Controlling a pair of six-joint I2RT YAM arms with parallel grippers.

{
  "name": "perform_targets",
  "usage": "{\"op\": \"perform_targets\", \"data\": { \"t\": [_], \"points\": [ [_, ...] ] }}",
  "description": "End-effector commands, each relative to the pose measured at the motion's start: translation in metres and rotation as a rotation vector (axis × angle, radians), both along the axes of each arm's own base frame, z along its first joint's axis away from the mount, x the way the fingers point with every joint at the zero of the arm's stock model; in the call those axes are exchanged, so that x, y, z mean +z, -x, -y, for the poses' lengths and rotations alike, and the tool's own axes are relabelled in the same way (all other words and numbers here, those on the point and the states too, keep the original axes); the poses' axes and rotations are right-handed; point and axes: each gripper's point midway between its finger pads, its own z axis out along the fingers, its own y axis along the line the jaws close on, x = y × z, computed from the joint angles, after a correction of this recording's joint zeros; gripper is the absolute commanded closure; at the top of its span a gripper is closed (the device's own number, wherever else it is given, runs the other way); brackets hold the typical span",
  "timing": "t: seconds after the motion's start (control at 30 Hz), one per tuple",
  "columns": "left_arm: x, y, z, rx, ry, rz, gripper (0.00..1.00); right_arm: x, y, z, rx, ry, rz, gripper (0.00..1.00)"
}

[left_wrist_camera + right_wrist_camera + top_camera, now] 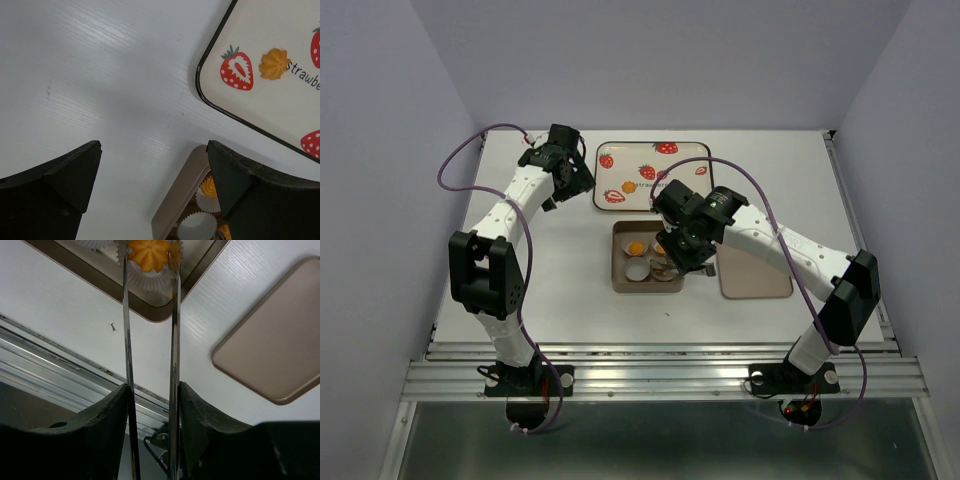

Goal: Pack the cookies

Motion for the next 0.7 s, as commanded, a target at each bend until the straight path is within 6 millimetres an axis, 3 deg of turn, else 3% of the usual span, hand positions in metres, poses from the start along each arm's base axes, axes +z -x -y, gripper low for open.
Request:
{"op": "perform_targets", "data": {
  "t": [0.0,0.43,0.67],
  "points": [
    [0.016,0.003,-0.002,-0.006,-0.004,0.038,0.01,0.011,-0.007,-0.007,0.000,-0.041,0.060,0.51],
    [0.020,0.002,-0.002,-0.009,-0.006,0.046,0.01,0.014,-0.009,-0.006,-0.010,-0.035,0.065,0.51],
    [0.022,0.001,-0.001,-0.010,-0.005,0.049,0.01,0.031,-0.011,-0.008,-0.037,-0.063,0.089,0.52]
  ]
}}
